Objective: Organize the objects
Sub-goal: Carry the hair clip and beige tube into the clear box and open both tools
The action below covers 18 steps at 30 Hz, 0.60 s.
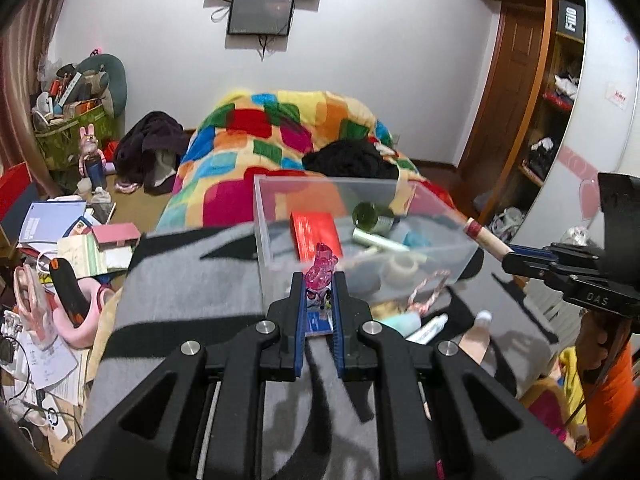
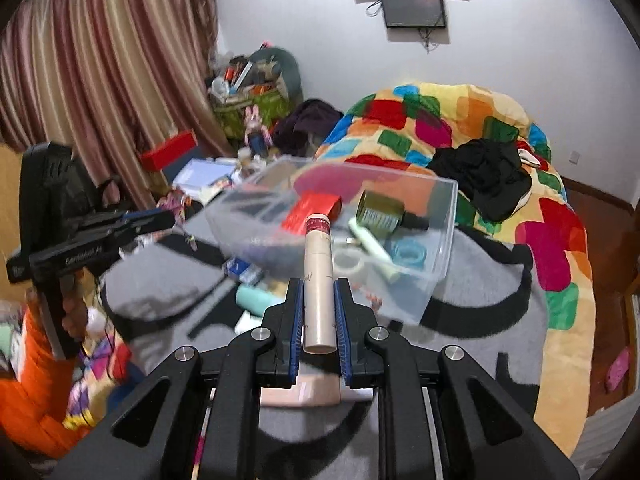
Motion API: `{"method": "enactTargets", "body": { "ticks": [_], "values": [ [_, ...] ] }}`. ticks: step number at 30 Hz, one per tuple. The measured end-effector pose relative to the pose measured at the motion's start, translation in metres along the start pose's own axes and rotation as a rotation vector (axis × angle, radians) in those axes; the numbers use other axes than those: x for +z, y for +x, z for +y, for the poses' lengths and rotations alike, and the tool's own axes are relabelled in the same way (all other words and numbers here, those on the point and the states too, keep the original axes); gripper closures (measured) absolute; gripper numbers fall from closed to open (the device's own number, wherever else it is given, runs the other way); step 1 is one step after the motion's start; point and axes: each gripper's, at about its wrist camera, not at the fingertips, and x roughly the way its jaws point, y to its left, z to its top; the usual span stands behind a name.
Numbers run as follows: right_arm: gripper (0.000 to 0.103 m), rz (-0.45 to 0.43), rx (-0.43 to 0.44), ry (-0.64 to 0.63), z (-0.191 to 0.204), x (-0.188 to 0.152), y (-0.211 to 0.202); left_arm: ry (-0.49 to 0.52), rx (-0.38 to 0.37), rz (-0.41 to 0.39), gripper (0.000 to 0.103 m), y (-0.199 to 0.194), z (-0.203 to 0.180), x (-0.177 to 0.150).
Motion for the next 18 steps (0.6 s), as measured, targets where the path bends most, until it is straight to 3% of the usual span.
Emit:
{"method": "enactTargets", "body": {
  "ticks": [8,18],
  "values": [
    [0.089,-0.021,-0.008,0.093,-0.017,0.025,0.021,-0.011,0.006,-0.049,0.092,0.001,0.001,0.021],
    [0.089,0.073,0.008,0.106,-0.03,0.047,0.076,-0.041,0.005,-0.002,0.092,0.047,0.009,0.037]
  ]
}}
